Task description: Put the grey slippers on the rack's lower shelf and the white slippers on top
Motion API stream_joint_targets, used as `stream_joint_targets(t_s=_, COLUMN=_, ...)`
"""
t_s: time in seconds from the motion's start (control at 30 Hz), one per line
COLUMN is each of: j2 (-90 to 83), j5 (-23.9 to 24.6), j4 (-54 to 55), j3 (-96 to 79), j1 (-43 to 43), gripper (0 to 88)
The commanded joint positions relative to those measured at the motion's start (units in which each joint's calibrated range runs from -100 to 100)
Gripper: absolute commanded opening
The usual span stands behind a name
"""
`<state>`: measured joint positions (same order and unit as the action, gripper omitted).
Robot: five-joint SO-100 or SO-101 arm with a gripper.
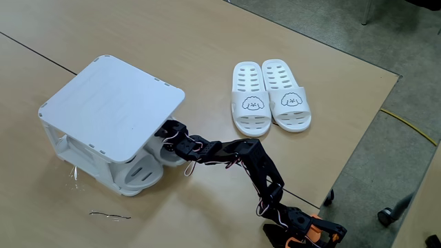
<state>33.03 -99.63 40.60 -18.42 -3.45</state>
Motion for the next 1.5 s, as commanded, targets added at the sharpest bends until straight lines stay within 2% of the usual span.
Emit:
stream_joint_targets(t_s=0.0, j2=-5.5, j5=-0.4, j4=1.2, j3=-1.3, j1=0.0, gripper=35.9)
stream_joint_targets(t_s=0.33, j2=-15.6, j5=-0.4, j4=1.6, j3=-16.5, j1=0.4, gripper=35.9)
stream_joint_targets(t_s=0.57, j2=-35.3, j5=-0.4, j4=1.6, j3=-36.7, j1=0.2, gripper=35.7)
stream_joint_targets(t_s=0.73, j2=-56.5, j5=-0.4, j4=1.6, j3=-52.5, j1=2.4, gripper=19.5)
stream_joint_targets(t_s=0.87, j2=-67.1, j5=-0.4, j4=1.6, j3=-60.6, j1=9.7, gripper=6.4)
stream_joint_targets(t_s=0.97, j2=-67.7, j5=-0.4, j4=2.1, j3=-60.7, j1=14.8, gripper=1.5)
stream_joint_targets(t_s=1.17, j2=-65.1, j5=-0.4, j4=21.7, j3=-76.3, j1=15.9, gripper=0.8)
stream_joint_targets(t_s=1.3, j2=-64.4, j5=-0.4, j4=24.2, j3=-80.1, j1=16.9, gripper=0.8)
stream_joint_targets(t_s=1.37, j2=-58.4, j5=-0.4, j4=24.6, j3=-80.1, j1=17.2, gripper=0.8)
stream_joint_targets(t_s=1.47, j2=-42.6, j5=-0.4, j4=32.5, j3=-80.2, j1=18.2, gripper=0.8)
